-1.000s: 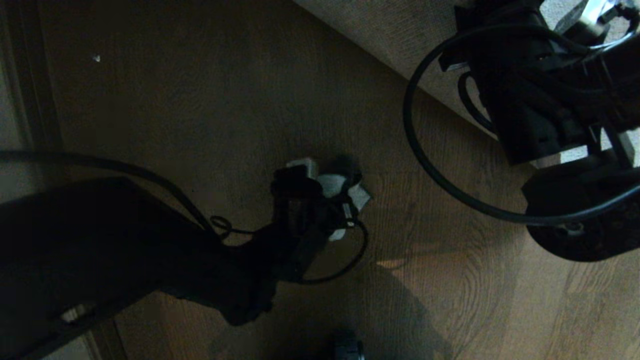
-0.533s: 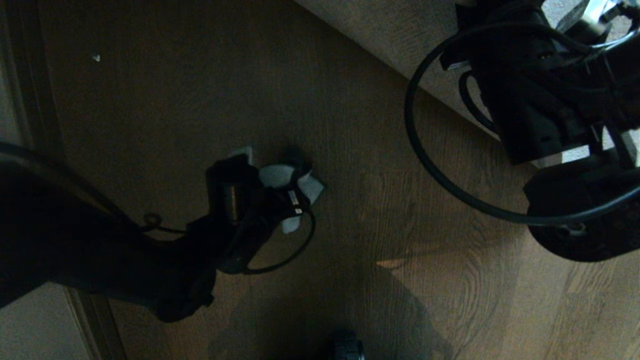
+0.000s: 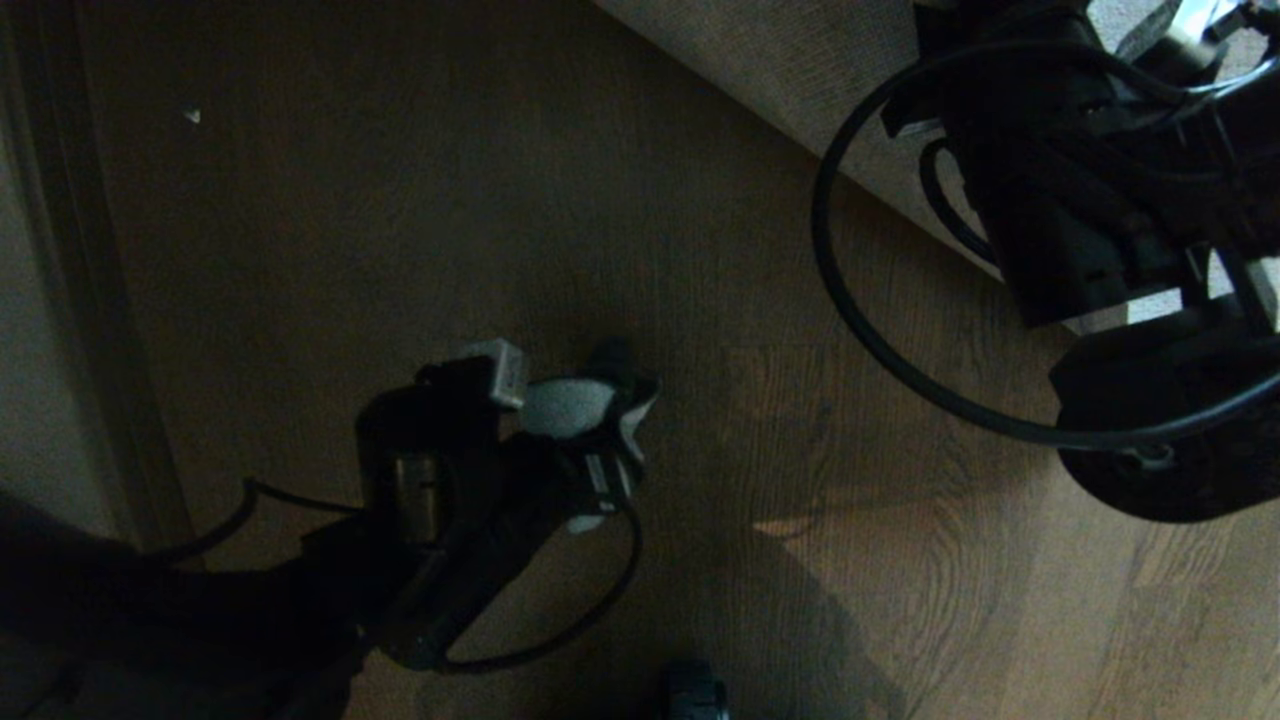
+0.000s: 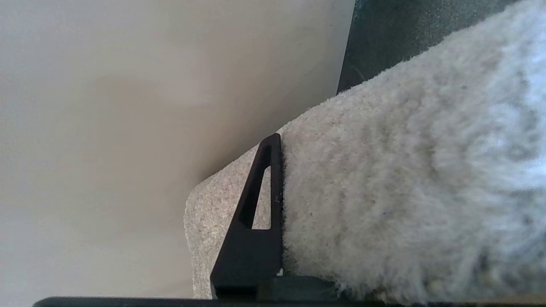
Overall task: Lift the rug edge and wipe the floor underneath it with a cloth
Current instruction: Wipe the floor under the carpet with a rag
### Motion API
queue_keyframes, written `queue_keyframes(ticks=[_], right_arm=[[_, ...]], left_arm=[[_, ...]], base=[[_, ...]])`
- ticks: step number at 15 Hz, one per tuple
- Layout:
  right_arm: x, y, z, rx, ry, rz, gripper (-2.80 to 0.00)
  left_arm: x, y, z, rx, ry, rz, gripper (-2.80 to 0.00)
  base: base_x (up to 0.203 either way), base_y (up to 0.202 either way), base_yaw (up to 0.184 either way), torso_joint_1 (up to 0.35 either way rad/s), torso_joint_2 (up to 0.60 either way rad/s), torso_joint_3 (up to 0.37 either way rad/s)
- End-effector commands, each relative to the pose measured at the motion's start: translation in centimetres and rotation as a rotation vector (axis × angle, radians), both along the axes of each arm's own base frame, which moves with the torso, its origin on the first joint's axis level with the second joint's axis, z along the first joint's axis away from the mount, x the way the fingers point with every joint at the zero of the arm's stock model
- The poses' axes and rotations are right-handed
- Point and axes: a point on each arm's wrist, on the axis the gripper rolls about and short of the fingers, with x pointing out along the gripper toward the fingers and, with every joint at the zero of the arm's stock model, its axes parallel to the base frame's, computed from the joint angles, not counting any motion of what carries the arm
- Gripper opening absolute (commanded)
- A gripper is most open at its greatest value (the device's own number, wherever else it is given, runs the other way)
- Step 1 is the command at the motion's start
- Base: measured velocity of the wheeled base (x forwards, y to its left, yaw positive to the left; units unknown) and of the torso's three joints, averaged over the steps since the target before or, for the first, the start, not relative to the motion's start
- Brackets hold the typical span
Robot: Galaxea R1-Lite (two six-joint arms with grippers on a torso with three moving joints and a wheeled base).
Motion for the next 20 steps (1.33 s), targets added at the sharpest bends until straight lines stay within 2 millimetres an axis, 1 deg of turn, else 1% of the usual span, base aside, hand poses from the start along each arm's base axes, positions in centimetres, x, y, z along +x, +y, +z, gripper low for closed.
queue_keyframes(ticks=[1,8,11,13,15,17,20], right_arm=[[-0.3,-0.3,0.4,0.037,-0.037,0.004,-2.8],[-0.4,-0.4,0.4,0.036,-0.037,0.0,-2.8],[-0.5,-0.5,0.4,0.037,-0.038,-0.002,-2.8],[-0.6,-0.6,0.6,0.039,-0.041,-0.004,-2.8],[-0.6,-0.7,0.6,0.04,-0.042,-0.004,-2.8],[-0.6,-0.7,0.6,0.04,-0.042,-0.004,-2.8],[-0.6,-0.7,0.6,0.041,-0.042,-0.007,-2.8]], left_arm=[[-2.5,-2.5,0.0,-0.006,-0.002,-0.121,-2.8],[-4.0,-11.6,-2.1,-0.007,-0.001,-0.307,-2.8],[-4.3,-14.4,-3.8,0.008,0.009,-0.347,-2.8],[-4.1,-15.4,-4.9,0.014,0.014,-0.351,-2.8],[-3.2,-15.9,-5.6,0.016,0.016,-0.336,-2.8],[-1.9,-15.6,-6.0,0.02,0.018,-0.301,-2.8],[0.3,-14.4,-6.1,0.02,0.021,-0.236,-2.8]], base=[[0.0,0.0,0.0,0.0,0.0,0.0],[0.0,0.0,0.0,0.0,0.0,0.0],[0.0,0.0,0.0,0.0,0.0,0.0],[0.0,0.0,0.0,0.0,0.0,0.0],[0.0,0.0,0.0,0.0,0.0,0.0],[0.0,0.0,0.0,0.0,0.0,0.0],[0.0,0.0,0.0,0.0,0.0,0.0]])
